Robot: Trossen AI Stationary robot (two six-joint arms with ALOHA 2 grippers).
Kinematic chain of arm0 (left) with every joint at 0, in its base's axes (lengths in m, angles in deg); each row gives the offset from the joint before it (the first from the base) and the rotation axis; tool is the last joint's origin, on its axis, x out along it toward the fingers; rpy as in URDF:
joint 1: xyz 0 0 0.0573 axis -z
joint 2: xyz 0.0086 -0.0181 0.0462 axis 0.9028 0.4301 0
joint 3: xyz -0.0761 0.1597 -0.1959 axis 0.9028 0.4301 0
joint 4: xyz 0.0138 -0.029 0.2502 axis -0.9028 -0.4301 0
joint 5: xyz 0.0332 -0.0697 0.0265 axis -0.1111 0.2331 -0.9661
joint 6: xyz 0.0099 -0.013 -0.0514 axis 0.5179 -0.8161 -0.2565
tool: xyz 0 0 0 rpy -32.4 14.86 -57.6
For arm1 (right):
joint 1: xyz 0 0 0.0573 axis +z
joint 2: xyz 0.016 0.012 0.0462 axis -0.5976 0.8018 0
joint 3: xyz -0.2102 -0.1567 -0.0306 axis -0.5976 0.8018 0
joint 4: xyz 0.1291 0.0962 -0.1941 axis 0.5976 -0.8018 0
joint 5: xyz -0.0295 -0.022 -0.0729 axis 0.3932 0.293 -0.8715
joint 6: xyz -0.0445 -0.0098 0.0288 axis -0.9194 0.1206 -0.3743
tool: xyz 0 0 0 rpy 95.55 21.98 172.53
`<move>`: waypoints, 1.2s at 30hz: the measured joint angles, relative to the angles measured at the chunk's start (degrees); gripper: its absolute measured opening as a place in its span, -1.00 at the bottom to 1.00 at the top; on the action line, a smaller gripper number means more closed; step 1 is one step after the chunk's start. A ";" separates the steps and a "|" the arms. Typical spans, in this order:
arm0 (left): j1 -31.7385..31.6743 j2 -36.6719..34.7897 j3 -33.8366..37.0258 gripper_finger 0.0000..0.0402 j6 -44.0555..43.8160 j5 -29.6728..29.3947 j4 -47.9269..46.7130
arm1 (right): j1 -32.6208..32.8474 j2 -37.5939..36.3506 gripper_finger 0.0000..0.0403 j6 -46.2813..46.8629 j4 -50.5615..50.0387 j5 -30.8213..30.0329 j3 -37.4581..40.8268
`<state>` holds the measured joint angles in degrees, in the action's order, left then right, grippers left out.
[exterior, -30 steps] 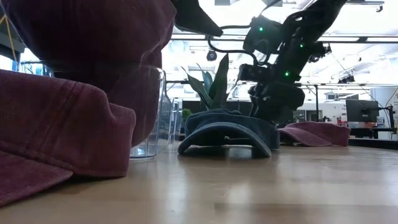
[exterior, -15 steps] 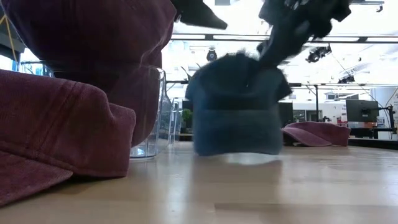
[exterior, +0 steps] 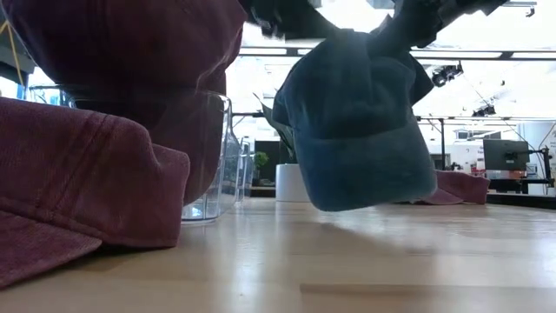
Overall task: Pick & Place hat
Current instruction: Put the top blue cap into the top transparent bin
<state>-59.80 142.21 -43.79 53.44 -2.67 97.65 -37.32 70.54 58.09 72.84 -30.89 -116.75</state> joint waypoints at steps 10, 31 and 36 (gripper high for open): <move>-4.08 4.53 0.00 0.31 -6.07 23.00 -0.40 | 0.01 0.02 -0.92 -0.10 -0.43 0.33 0.00; -3.95 4.44 0.00 -0.95 -0.02 38.44 -0.68 | 0.03 -0.79 -0.54 3.19 -4.54 15.32 0.00; -3.95 4.44 0.00 -0.91 -0.02 38.44 -0.64 | 0.17 -2.47 -0.16 3.12 -4.94 15.24 0.00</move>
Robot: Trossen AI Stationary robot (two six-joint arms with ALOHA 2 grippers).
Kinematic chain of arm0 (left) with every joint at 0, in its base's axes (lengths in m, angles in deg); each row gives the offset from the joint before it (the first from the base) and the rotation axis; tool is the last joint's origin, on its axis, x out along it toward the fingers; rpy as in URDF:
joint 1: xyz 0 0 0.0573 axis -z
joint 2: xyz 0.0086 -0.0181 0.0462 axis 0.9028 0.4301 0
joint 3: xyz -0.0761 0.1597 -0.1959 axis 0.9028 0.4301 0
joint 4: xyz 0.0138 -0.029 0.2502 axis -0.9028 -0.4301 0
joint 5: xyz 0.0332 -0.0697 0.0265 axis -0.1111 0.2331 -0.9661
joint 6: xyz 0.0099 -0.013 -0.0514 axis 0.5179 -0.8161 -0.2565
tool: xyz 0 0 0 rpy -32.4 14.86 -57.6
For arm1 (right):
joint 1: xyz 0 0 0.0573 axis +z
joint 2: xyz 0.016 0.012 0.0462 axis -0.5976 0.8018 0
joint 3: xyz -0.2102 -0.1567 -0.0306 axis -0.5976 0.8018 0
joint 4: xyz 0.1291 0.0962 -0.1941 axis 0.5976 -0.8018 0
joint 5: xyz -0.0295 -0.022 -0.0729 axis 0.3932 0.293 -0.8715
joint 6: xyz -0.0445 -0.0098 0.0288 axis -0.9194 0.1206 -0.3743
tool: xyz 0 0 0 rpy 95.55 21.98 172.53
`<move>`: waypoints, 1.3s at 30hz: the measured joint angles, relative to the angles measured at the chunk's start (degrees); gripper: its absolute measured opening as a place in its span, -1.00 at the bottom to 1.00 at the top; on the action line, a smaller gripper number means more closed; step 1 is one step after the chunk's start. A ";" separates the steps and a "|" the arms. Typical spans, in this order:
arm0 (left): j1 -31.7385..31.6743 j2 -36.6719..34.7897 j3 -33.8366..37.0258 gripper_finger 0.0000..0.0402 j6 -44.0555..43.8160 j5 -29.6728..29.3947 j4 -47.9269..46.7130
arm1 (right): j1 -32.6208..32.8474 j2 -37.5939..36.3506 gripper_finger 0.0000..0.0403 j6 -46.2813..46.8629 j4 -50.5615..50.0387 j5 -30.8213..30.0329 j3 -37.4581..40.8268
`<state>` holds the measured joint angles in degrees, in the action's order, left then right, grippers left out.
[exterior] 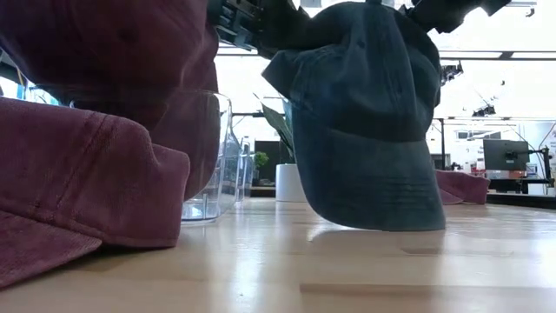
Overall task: Pick & Place hat
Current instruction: Put the top blue cap into the top transparent bin
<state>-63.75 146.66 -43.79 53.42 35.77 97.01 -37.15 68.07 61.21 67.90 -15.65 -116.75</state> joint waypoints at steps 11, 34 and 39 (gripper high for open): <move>0.00 -0.04 0.00 -0.99 0.44 -0.03 0.47 | 9.35 6.82 0.30 -11.93 -2.57 -12.42 -0.02; -0.02 -0.13 0.00 -0.31 -0.35 -0.41 3.29 | 17.77 4.65 -0.97 -5.98 -0.49 -24.00 -0.07; 0.57 -2.29 -0.02 -0.10 6.02 -17.48 1.87 | 15.86 3.56 -0.97 -6.25 -0.66 -40.56 -0.07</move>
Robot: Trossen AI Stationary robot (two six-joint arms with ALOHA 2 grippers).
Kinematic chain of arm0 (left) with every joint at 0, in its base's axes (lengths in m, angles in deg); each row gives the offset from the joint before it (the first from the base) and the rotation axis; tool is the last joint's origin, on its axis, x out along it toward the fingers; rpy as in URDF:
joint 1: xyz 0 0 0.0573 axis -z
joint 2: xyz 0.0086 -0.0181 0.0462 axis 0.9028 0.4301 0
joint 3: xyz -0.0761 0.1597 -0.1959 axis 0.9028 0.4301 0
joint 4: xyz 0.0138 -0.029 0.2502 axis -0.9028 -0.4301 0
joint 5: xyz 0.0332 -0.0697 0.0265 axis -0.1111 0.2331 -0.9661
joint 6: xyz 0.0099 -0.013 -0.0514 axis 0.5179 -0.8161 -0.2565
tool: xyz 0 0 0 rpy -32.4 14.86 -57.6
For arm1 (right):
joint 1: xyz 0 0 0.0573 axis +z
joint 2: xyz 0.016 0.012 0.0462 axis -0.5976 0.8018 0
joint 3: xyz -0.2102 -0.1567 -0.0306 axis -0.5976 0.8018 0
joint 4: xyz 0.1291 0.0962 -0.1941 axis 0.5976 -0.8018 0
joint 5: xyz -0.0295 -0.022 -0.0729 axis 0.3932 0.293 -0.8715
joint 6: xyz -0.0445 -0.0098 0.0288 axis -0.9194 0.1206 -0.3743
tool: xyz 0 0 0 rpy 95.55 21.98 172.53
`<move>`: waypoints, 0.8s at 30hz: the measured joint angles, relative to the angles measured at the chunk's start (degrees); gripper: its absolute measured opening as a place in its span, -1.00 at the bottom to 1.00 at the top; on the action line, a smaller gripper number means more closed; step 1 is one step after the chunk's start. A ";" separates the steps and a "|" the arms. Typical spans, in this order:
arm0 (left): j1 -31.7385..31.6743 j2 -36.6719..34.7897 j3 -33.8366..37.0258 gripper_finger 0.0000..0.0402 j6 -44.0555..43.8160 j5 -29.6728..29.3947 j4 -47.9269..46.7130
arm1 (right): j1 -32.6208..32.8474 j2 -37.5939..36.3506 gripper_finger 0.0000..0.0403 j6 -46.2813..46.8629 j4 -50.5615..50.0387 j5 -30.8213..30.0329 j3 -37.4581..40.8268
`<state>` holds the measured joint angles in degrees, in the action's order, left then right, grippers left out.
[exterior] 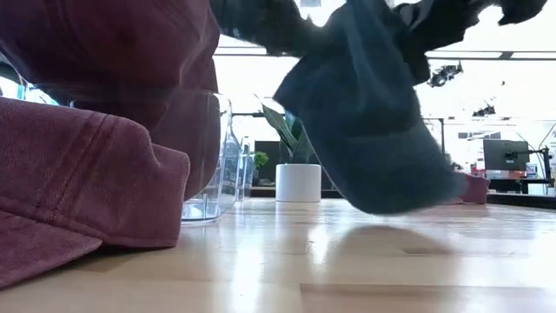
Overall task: Pick & Place hat
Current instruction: Put the top blue cap into the top transparent bin
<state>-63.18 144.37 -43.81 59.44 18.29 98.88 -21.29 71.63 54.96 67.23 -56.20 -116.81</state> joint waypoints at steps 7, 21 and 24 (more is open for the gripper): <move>2.05 -1.35 -0.01 -0.13 1.55 -7.96 -1.97 | -0.10 0.24 -0.97 3.60 -4.06 -3.65 0.02; 2.84 0.26 -0.02 -0.13 1.94 -4.10 -10.96 | 0.09 0.24 -0.97 12.08 -9.17 3.21 0.02; 2.84 0.26 -0.02 -0.13 2.23 -3.44 -13.37 | 0.09 0.24 -0.95 12.07 -9.17 5.19 0.02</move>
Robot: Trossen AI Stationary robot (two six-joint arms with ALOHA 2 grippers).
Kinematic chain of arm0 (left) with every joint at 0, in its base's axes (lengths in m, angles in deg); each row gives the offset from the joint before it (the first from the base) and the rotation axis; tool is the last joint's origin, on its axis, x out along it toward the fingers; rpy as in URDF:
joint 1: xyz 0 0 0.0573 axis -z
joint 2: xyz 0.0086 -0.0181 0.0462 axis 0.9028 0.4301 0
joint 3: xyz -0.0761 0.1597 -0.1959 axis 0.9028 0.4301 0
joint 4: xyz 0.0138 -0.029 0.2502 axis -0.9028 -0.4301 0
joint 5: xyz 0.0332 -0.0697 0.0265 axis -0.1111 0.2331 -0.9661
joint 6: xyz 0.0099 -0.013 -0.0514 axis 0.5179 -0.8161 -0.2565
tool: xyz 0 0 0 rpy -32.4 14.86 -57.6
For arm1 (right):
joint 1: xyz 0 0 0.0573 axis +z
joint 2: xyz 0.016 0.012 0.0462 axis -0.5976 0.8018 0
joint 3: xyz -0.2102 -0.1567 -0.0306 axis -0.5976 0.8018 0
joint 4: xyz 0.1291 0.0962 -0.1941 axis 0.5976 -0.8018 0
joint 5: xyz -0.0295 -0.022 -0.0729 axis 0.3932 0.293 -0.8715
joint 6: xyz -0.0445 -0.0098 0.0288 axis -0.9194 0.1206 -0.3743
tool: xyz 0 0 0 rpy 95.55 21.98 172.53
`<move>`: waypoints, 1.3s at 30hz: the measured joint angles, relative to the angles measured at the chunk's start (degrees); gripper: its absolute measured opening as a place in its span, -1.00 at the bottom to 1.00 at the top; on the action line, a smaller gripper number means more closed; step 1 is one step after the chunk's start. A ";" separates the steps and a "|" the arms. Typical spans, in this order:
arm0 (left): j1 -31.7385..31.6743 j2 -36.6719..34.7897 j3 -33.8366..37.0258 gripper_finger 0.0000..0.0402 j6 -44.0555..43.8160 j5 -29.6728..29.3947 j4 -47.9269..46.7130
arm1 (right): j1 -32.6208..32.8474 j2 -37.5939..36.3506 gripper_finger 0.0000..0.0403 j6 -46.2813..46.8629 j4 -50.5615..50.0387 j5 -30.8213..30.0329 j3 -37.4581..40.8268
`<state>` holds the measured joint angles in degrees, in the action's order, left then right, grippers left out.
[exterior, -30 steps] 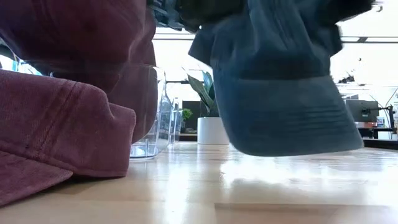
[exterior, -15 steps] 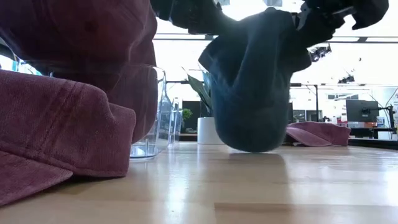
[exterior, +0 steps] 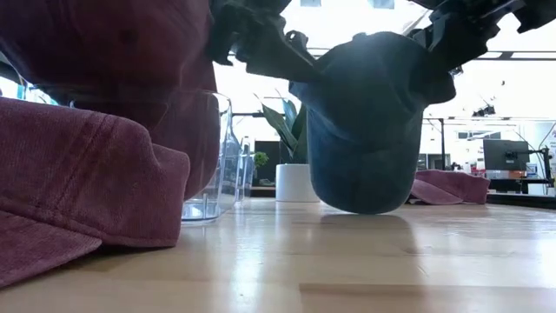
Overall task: Pick & Place hat
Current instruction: Put the top blue cap into the top transparent bin
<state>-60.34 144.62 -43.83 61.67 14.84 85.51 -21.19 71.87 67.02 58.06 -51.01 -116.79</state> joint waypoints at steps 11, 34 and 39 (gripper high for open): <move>0.00 0.00 0.00 -0.48 1.42 10.45 -1.08 | 0.02 0.02 -0.93 -3.27 -2.69 10.06 0.00; -0.02 0.00 0.04 -0.94 1.24 8.78 1.64 | 7.57 -0.02 0.10 -17.33 -3.56 -2.04 -1.76; -0.02 0.00 0.04 -0.94 0.44 6.33 3.36 | 11.95 1.09 0.10 -18.10 1.40 -8.07 -0.57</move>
<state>-60.36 144.62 -43.79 62.11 21.17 88.87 -9.25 72.96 48.92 59.46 -59.08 -117.36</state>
